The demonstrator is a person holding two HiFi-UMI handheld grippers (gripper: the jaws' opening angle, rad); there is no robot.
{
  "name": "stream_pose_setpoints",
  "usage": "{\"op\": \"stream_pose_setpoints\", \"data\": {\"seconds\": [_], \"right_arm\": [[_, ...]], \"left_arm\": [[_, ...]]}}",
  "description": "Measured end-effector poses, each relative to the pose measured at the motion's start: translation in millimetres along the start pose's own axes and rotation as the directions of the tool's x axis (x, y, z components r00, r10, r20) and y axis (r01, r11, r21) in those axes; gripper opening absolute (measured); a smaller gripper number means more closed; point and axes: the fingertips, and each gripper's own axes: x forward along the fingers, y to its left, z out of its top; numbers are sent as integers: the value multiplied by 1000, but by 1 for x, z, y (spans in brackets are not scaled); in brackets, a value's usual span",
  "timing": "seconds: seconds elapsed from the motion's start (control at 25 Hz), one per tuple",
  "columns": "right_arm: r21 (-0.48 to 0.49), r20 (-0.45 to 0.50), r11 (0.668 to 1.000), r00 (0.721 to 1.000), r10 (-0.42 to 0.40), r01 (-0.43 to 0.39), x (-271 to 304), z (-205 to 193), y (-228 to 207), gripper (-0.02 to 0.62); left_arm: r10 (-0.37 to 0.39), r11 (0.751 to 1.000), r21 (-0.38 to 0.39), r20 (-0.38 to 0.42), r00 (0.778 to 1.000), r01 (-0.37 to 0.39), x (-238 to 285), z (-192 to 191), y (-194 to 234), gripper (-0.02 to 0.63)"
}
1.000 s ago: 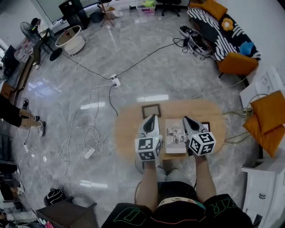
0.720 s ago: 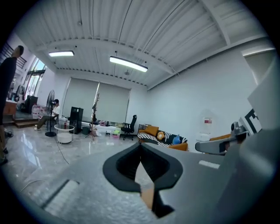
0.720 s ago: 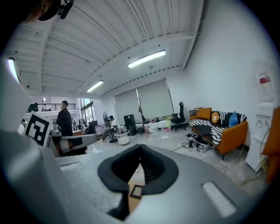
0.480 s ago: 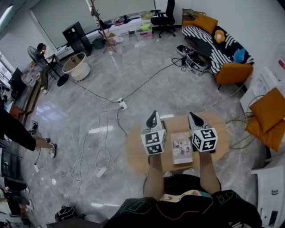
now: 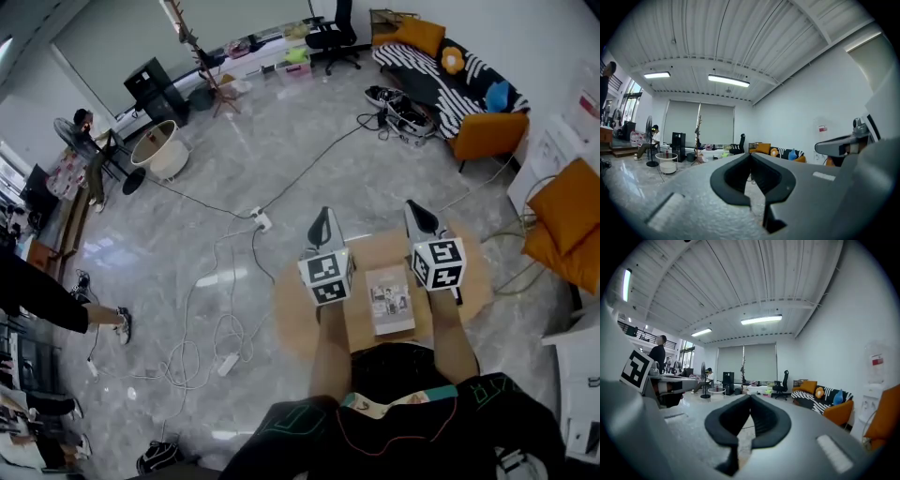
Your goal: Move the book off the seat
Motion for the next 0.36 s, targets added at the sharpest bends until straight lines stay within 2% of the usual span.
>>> {"op": "stream_pose_setpoints", "data": {"seconds": [0.36], "right_arm": [[-44,78,999,997,9,-6,8,24,-10,3]], "left_arm": [[26,999,26,75,997,-28,10,20,7,11]]}}
